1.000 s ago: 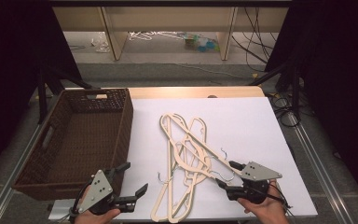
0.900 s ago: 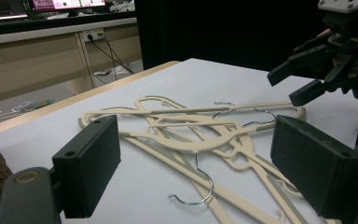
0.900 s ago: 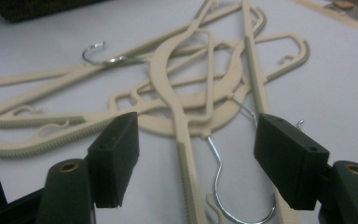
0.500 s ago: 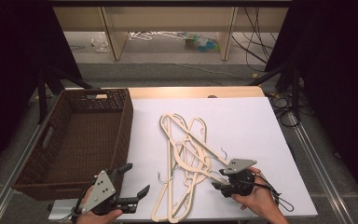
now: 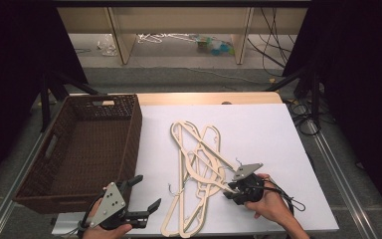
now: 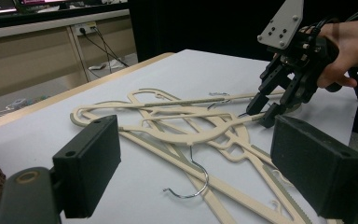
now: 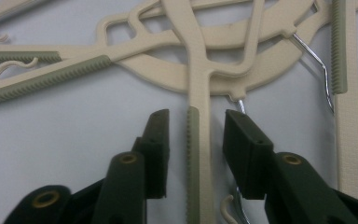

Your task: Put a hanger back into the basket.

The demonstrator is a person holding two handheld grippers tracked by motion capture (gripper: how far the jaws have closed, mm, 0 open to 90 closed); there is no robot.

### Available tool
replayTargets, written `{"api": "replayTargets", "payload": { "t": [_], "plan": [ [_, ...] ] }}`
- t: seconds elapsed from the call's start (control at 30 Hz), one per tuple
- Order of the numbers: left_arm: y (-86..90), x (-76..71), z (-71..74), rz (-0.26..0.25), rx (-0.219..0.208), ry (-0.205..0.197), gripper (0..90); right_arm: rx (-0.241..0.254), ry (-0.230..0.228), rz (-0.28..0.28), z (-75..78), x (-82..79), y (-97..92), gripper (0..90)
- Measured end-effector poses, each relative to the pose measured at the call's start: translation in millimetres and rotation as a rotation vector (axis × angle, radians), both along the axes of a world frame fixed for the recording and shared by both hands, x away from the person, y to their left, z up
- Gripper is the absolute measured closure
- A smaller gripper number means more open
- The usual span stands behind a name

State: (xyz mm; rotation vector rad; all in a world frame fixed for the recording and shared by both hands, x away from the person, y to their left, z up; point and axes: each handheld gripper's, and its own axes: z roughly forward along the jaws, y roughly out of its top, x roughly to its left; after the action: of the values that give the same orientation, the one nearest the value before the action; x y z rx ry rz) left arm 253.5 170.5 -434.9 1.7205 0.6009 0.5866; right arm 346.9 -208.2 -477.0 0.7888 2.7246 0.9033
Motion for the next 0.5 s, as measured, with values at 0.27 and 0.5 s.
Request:
{"api": "replayTargets", "payload": {
  "t": [0.27, 0.5],
  "plan": [
    [-0.5, 0.9, -1.1, -0.002, -0.002, -0.001, 15.8, -0.027, -0.01, 0.048, 1.1, 0.2, -0.1, 73.9],
    [-0.9, 0.4, -1.0, 0.002, 0.009, 0.007, 15.8, -0.084, -0.031, 0.089, 4.7, -1.7, 3.2, 77.4]
  ]
}}
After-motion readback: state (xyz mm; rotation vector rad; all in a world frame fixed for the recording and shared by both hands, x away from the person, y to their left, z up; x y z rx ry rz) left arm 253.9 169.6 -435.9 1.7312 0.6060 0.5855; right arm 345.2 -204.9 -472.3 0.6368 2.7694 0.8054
